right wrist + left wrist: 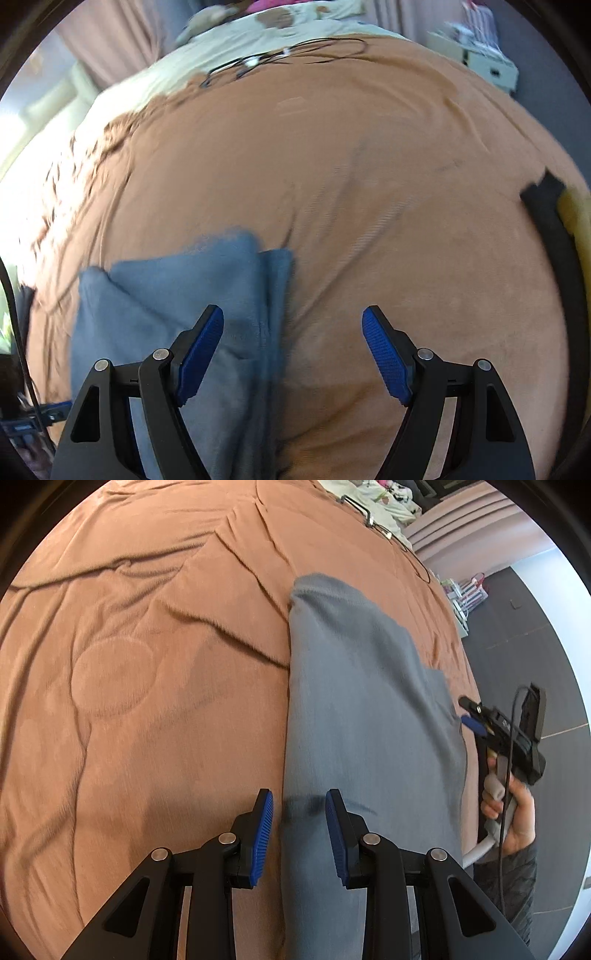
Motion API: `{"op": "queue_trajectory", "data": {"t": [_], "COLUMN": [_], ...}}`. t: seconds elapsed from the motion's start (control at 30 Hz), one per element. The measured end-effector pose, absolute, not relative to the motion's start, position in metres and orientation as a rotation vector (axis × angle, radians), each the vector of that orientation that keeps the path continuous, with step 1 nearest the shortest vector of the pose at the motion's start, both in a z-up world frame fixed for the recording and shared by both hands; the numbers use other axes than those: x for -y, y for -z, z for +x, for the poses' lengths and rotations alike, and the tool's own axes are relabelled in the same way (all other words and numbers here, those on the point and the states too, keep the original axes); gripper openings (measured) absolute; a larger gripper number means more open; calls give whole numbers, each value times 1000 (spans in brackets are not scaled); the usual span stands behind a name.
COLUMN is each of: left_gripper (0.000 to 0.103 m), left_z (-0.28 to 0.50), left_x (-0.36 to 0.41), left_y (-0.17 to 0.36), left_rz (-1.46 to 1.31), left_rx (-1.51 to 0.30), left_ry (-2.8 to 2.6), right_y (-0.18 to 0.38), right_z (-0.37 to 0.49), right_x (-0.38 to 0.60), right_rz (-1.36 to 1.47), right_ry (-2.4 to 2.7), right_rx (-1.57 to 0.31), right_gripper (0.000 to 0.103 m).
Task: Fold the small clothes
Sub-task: 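Grasp the folded grey shirt with the left gripper while the right gripper holds it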
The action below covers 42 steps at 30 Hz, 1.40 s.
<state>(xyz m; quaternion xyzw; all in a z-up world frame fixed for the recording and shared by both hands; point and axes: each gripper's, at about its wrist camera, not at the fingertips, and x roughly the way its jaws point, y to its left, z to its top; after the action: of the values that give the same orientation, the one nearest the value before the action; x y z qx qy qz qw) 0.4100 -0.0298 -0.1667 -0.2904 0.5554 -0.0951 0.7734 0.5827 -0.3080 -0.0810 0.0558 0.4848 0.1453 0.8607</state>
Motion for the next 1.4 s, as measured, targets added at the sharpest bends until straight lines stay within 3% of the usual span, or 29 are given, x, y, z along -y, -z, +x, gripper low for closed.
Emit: {"op": "queue_trajectory", "data": {"t": [0.27, 0.43, 0.77, 0.8, 0.87, 0.93, 1.07, 1.3, 1.4], "left_gripper": [32, 55, 55, 55, 55, 55, 55, 37, 36], "left_z": [437, 454, 495, 497, 502, 509, 520, 536, 536], "left_x": [26, 24, 26, 27, 26, 27, 26, 28, 31], "left_y": [165, 163, 166, 167, 171, 175, 184, 194, 194], "left_rz": [-650, -665, -697, -697, -697, -706, -746, -776, -777], "left_rx": [-1169, -1132, -1113, -1114, -1118, -1122, -1108, -1108, -1106], "left_ry": [214, 220, 254, 256, 252, 251, 288, 301, 298], "right_y": [91, 101, 123, 124, 127, 133, 139, 150, 152], "right_z": [571, 575, 590, 589, 588, 591, 593, 604, 603], "right_x": [332, 347, 372, 375, 379, 385, 384, 380, 377], "right_rz": [207, 294, 354, 365, 389, 412, 443, 479, 465], "right_ry": [-496, -566, -649, -652, -666, -675, -709, -738, -737], "right_rx": [-1076, -1112, -1126, -1125, -1131, -1145, -1146, -1140, -1133], "right_gripper": [76, 76, 75, 72, 54, 49, 49, 49, 49]}}
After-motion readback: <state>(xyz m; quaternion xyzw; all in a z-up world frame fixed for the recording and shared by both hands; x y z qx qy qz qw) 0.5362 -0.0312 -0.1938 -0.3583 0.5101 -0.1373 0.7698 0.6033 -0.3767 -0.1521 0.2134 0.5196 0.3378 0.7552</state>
